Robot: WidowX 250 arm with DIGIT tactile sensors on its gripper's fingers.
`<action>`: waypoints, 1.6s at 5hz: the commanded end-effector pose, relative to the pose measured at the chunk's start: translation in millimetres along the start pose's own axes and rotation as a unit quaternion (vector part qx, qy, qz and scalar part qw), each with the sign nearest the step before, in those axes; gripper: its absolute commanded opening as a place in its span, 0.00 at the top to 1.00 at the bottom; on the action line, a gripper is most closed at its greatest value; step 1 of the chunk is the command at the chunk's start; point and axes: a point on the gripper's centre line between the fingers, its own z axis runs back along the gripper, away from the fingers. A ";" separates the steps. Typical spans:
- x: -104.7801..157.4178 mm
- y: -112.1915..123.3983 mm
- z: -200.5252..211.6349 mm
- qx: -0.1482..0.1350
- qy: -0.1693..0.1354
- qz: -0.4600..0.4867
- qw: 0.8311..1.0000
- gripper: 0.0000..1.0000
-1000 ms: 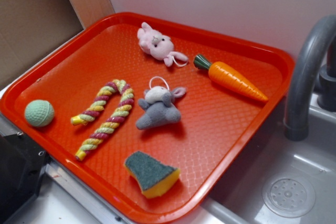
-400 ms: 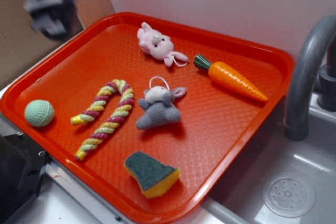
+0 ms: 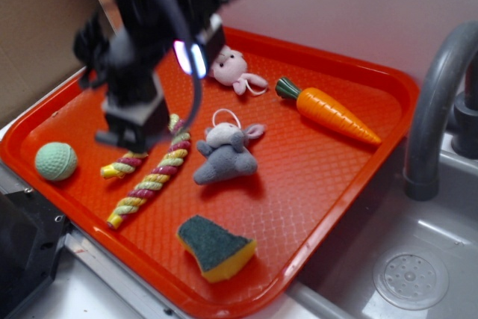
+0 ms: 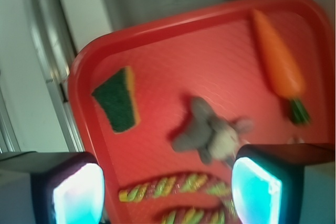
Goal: Grab the green sponge.
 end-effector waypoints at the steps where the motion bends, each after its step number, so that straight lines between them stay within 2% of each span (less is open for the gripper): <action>1: 9.6 -44.8 -29.9 0.033 0.029 -0.093 0.995 0.00; 3: 10.8 -47.5 -58.6 0.042 0.052 -0.087 0.994 0.00; 6: 10.2 -52.4 -94.2 0.009 0.050 -0.126 0.991 0.00; 7: 9.0 -49.8 -105.0 0.020 0.061 -0.102 0.993 0.00; 8: 6.7 -46.0 -109.7 0.006 0.030 -0.058 0.998 1.00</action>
